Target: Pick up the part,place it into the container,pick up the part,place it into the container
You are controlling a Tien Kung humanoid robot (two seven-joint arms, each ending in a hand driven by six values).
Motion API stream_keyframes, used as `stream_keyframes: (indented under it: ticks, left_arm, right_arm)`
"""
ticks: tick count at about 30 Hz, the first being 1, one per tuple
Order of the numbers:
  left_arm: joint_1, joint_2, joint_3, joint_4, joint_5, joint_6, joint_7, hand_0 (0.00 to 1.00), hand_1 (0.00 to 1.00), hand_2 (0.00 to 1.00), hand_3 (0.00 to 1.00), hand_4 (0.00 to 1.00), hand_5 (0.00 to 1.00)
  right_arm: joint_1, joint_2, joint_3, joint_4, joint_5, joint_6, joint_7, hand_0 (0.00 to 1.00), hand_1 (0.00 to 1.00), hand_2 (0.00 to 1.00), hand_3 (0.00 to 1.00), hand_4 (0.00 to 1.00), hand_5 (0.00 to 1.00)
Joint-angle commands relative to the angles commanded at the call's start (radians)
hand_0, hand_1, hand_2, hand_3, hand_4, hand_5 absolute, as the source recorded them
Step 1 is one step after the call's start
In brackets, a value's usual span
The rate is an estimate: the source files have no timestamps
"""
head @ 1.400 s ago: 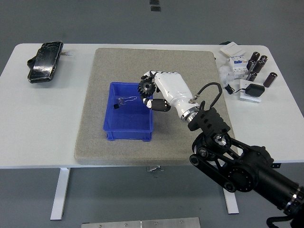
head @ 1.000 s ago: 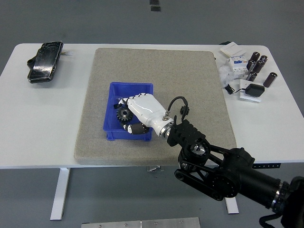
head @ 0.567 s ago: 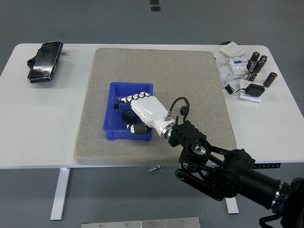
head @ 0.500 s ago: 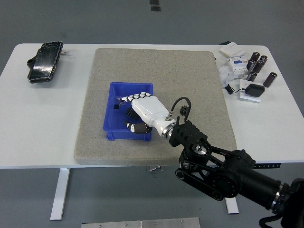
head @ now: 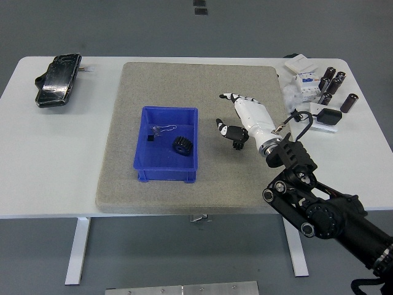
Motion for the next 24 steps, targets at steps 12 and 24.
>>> stream_keyframes:
  ticks: [12,24]
  left_arm:
    - [0.001,0.000,0.002,0.000,-0.003,0.002,-0.004,0.637,0.609,0.577,0.593,0.695,0.083]
    - [0.000,0.001,0.004,0.000,-0.014,0.004,-0.012,0.633,0.609,0.580,0.596,0.696,0.136]
  right_arm:
    - [-0.038,-0.018,-0.046,-0.038,-0.025,0.041,-0.023,0.771,0.738,0.814,0.814,0.664,0.304]
    - [-0.034,-0.022,-0.062,-0.075,-0.078,0.042,-0.025,0.652,0.563,0.633,0.686,0.389,0.225]
